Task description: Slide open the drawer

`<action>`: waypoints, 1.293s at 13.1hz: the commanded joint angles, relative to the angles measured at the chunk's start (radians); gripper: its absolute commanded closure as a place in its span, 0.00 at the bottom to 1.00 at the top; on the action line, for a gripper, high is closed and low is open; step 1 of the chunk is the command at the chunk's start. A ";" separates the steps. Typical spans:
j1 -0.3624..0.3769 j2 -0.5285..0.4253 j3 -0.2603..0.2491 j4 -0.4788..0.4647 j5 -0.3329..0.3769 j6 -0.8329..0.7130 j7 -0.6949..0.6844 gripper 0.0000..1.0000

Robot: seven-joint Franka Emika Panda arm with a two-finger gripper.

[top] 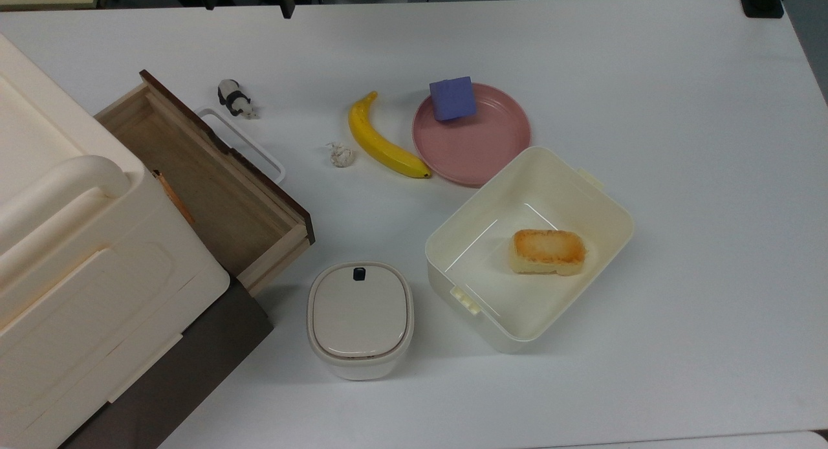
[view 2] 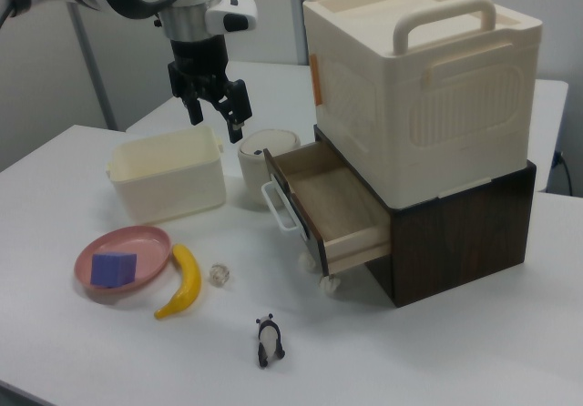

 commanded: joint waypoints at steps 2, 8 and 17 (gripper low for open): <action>0.025 -0.013 -0.015 -0.021 0.021 0.010 0.008 0.00; 0.021 0.050 -0.015 0.018 0.021 0.009 0.010 0.00; 0.029 -0.065 -0.019 -0.100 0.015 0.061 0.005 0.00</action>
